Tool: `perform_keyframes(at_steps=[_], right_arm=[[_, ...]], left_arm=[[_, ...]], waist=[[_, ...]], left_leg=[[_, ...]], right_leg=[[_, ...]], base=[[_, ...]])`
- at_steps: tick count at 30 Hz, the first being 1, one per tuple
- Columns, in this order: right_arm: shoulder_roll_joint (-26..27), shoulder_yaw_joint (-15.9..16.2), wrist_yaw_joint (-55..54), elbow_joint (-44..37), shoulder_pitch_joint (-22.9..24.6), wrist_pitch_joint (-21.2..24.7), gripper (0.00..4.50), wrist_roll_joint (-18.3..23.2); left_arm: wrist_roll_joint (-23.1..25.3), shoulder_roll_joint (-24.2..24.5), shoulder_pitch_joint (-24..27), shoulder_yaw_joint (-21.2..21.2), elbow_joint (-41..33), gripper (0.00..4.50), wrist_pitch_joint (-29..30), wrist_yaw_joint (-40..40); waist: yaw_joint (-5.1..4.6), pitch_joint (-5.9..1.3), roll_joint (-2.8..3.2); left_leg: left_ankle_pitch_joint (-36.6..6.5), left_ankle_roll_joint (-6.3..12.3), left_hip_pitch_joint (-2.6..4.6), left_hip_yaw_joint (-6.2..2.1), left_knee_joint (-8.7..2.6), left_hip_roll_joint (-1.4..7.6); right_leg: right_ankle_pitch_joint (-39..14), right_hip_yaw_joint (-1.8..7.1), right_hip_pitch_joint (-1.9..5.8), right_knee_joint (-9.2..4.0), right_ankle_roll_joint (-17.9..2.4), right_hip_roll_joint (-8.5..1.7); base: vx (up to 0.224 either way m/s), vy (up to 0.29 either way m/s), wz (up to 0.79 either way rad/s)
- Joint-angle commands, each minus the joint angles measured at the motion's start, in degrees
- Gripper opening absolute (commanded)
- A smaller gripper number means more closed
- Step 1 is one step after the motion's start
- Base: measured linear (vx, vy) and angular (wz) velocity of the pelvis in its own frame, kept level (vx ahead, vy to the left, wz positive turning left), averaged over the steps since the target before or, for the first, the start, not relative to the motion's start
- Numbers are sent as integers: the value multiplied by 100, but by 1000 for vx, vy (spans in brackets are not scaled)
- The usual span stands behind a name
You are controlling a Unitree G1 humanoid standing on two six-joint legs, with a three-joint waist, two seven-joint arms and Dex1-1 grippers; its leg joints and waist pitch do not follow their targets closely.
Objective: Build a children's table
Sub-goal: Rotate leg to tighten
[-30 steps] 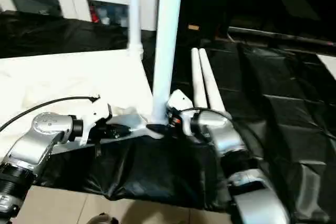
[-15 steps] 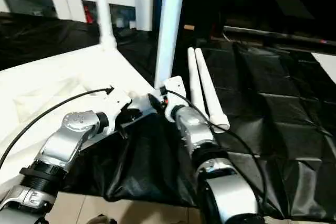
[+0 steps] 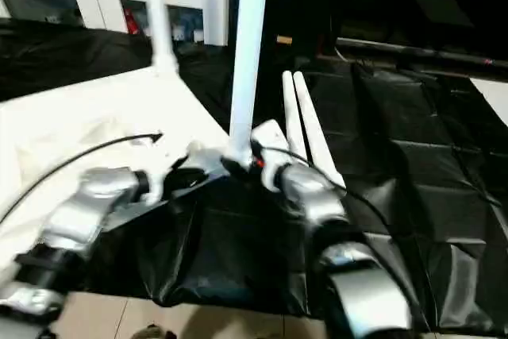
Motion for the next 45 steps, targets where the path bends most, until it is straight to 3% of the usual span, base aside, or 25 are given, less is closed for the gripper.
perform_keyframes(at_steps=[1,8,9,22,26,28,30,31,35,38,39,41,42,43,45], right_arm=[[123,481,797,-279,59,42,386,14],[-172,674,1455,-651,200,199,386,-34],[-191,699,1510,-684,208,219,363,-29],[-150,954,1793,-1030,407,459,273,-50],[134,807,868,-761,358,356,269,-196],[304,724,309,-581,296,406,269,-270],[736,456,-1236,-10,41,602,268,-386],[803,412,-1500,81,-5,649,267,-402],[1137,239,-2485,489,-231,815,267,-382],[1373,35,-3152,754,-398,715,267,-326],[1422,-39,-3169,829,-447,685,323,-269],[1500,-152,-3219,980,-555,649,337,-195],[1523,-183,-3191,1023,-597,638,343,-171],[1530,-189,-3168,1038,-619,624,355,-169],[1510,-137,-3345,1081,-665,429,375,-261]], left_arm=[[-264,-93,-66,-262,-186,0,-344,-375],[-314,286,-100,-292,-54,0,-518,-927],[-325,323,-102,-291,-44,0,-519,-991],[-454,533,-58,-284,-19,0,-544,-1317],[-331,270,-96,-168,40,0,-383,-719],[-276,134,-137,-118,66,0,-274,-406],[-50,-235,-286,-22,200,0,-58,507],[-12,-297,-311,-10,221,0,-26,656],[123,-726,-461,123,305,0,357,1529],[185,-1071,-568,173,381,0,489,1991],[206,-1140,-597,165,425,0,451,2054],[246,-1262,-658,128,535,0,347,2136],[275,-1280,-681,79,583,0,245,2118],[291,-1281,-693,44,609,0,183,2087],[254,-1287,-693,-9,619,0,70,1992]], waist=[[25,-403,30],[102,-397,36],[122,-404,36],[123,-404,14],[97,-383,17],[71,-363,10],[35,-361,3],[-13,-341,4],[-37,-351,0],[-30,-374,-14],[-18,-392,-11],[-9,-403,-23],[-11,-408,5],[-13,-421,-13],[-14,-433,1]], left_leg=[[-1361,239,73,-101,-395,290],[-1389,185,95,-100,-406,305],[-1353,178,91,-97,-404,300],[-1321,134,91,-95,-407,303],[-1477,32,117,-106,-427,300],[-1743,-100,137,-132,-448,300],[-1885,-163,145,-155,-454,295],[-2021,-244,170,-169,-463,284],[-2218,-221,206,-174,-433,274],[-2108,-193,182,-169,-443,272],[-2044,-176,176,-160,-439,274],[-1892,-121,139,-147,-446,274],[-1817,-104,132,-133,-439,267],[-1692,-80,85,-136,-444,260],[-1547,-52,83,-121,-433,266]], right_leg=[[-1657,337,261,-523,-1027,-561],[-1779,343,241,-523,-1044,-567],[-1737,339,253,-513,-1040,-564],[-1657,339,252,-497,-1071,-570],[-1972,340,217,-533,-1008,-574],[-2425,332,195,-575,-901,-585],[-2725,328,189,-605,-814,-604],[-2972,310,156,-635,-756,-589],[-3205,308,122,-707,-593,-613],[-2902,313,133,-672,-585,-594],[-2665,320,143,-651,-614,-588],[-2313,333,171,-610,-677,-581],[-2104,343,165,-590,-722,-566],[-1935,340,220,-567,-738,-575],[-1636,345,213,-538,-806,-568]], base=[[0,0,0],[0,0,0],[0,0,0],[0,0,0],[0,0,0],[0,0,0],[0,0,0],[0,0,0],[0,0,0],[0,0,0],[0,0,0],[0,0,0],[0,0,0],[0,0,0],[0,0,0]])
